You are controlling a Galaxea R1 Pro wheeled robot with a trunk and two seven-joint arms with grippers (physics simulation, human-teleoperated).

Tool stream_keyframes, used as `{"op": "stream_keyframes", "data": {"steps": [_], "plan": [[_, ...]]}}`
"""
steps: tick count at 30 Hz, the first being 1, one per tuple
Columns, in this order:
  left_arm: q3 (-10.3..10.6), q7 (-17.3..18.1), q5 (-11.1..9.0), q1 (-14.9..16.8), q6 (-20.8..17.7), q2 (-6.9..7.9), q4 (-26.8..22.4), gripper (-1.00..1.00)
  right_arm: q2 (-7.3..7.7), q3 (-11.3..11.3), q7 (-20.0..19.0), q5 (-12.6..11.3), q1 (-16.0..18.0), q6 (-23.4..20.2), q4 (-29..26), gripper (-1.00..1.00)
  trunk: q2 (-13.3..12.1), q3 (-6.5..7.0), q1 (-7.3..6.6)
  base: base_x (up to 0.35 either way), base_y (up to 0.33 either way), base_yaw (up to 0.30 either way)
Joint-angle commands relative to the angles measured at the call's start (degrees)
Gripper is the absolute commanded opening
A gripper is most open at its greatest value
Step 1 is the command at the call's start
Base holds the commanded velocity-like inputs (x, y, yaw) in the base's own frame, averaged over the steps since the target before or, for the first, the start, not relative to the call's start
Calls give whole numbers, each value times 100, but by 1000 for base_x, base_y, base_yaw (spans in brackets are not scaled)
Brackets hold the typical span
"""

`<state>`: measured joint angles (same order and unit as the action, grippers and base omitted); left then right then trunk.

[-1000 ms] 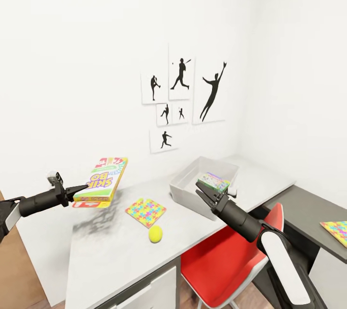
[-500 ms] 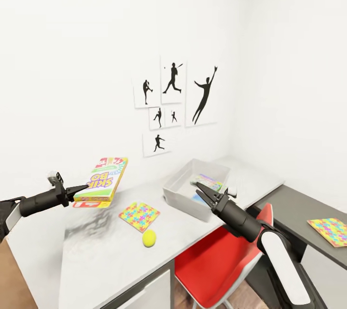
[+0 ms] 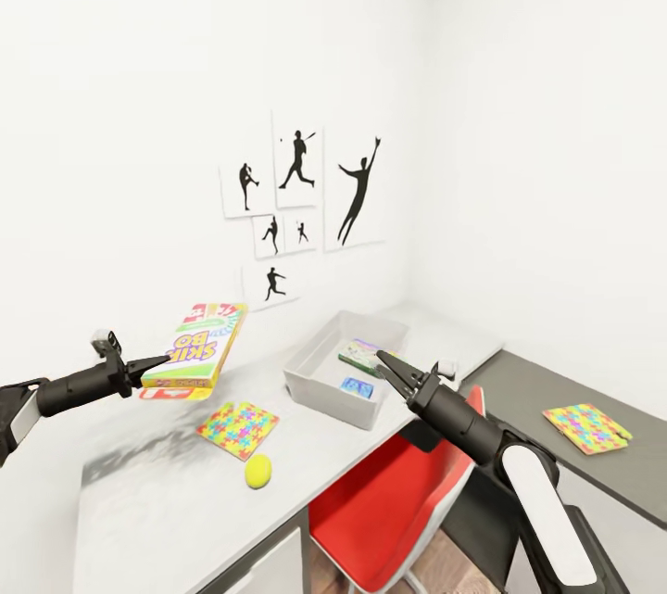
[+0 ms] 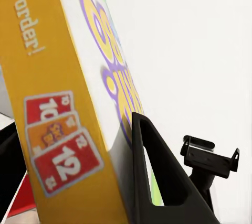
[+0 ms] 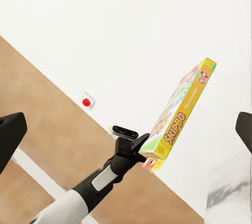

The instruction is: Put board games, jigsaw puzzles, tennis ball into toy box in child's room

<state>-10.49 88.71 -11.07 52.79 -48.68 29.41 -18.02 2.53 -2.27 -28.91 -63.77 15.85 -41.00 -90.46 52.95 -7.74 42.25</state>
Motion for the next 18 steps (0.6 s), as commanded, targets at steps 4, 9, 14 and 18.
{"op": "stream_keyframes", "data": {"steps": [4, 9, 14, 18], "plan": [[-7, 23, -1, 3, -54, 3, -1, -100, 2, -8, 3, -21, 6, -22, 2, 100, -156, 82, -88, 0, 0, -227], [-6, 23, -1, 3, -48, -2, -37, -100, 2, -13, 7, -21, 6, -22, 2, 100, -356, 195, -197, 0, 0, -227], [-10, 23, -1, 3, -45, -11, -137, -100, 2, -7, 8, -21, 6, -22, 2, 100, -557, 308, -307, 0, 0, -227], [-14, 23, -1, 3, -45, -11, -155, -100, 3, -9, 8, -21, 6, -22, 2, 100, -557, 326, -307, 0, 0, -223]]}}
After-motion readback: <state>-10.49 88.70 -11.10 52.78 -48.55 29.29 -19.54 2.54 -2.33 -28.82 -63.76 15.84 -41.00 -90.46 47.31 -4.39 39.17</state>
